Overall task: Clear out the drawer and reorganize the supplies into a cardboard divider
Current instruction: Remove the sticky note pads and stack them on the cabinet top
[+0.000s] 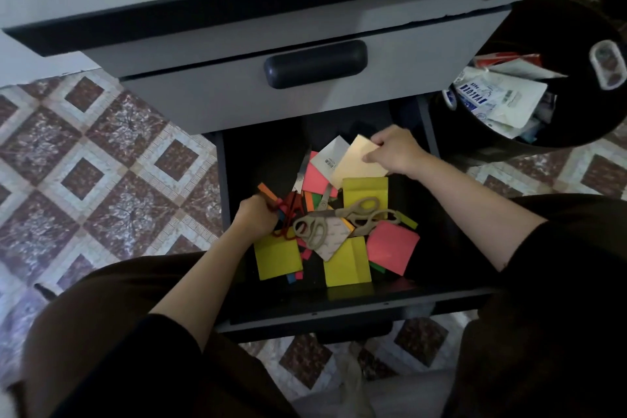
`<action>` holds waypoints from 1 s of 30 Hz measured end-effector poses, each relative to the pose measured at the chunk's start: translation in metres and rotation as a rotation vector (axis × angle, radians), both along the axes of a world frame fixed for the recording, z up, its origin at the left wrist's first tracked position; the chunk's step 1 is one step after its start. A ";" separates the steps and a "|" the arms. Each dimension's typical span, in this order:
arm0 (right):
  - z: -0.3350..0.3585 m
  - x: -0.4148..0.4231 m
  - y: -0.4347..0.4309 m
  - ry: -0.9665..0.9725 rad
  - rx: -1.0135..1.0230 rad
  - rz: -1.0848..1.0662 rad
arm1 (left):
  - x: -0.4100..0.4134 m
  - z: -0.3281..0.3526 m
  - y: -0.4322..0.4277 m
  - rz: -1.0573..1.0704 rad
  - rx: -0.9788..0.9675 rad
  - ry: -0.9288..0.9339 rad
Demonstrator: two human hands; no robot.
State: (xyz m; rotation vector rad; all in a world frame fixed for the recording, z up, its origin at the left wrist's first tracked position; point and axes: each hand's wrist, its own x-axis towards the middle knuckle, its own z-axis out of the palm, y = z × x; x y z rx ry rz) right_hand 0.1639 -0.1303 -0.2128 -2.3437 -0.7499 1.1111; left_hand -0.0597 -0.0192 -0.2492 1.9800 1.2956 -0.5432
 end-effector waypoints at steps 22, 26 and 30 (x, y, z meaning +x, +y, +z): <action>0.003 0.007 -0.012 -0.199 0.135 -0.247 | 0.022 0.003 -0.011 -0.174 0.231 -0.026; -0.003 0.011 -0.011 -0.190 0.142 -0.285 | 0.047 -0.003 -0.016 -0.380 0.242 -0.193; -0.003 0.014 -0.009 -0.147 0.157 -0.324 | 0.052 -0.011 -0.042 -0.761 0.295 -0.138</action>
